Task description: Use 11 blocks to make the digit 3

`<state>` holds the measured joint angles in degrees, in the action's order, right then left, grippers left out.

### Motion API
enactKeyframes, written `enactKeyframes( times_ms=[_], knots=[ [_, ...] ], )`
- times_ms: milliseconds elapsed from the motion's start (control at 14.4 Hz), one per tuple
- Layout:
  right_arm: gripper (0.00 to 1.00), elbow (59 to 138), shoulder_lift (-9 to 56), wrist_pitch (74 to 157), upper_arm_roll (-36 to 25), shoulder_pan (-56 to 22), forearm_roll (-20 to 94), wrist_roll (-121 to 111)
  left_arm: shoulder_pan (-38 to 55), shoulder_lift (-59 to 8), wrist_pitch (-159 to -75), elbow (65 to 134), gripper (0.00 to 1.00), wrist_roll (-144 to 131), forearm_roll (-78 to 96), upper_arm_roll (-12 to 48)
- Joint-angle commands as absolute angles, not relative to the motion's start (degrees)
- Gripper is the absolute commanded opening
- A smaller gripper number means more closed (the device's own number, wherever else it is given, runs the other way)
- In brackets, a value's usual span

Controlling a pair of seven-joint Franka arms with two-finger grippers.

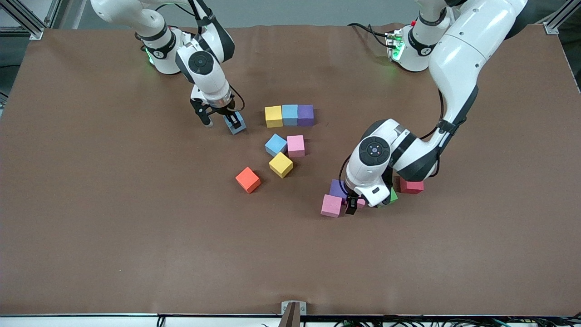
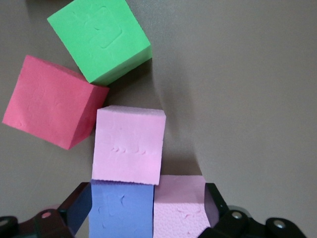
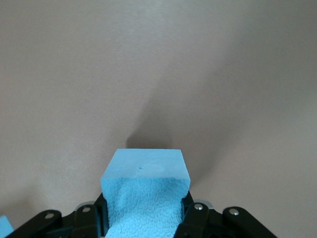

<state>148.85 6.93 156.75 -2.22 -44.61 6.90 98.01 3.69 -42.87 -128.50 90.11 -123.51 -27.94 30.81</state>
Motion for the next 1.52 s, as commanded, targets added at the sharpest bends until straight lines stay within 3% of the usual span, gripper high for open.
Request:
enactKeyframes(
  times_ms=[0,1039,1454],
  knots=[
    [0.0,149.06,6.42,156.53,-1.41,-44.38,7.82,105.36,3.96,-44.12,-128.76,89.38,1.0,-123.84,-29.36,30.59],
    [0.0,142.66,11.16,156.36,-1.41,-49.39,8.0,120.06,3.34,-44.12,-128.23,93.16,1.0,-118.31,-29.62,30.15],
    [0.0,130.98,18.62,151.0,-1.49,-48.96,7.29,101.73,1.94,-44.21,-128.23,93.16,0.83,-115.14,-29.71,30.15]
  ],
)
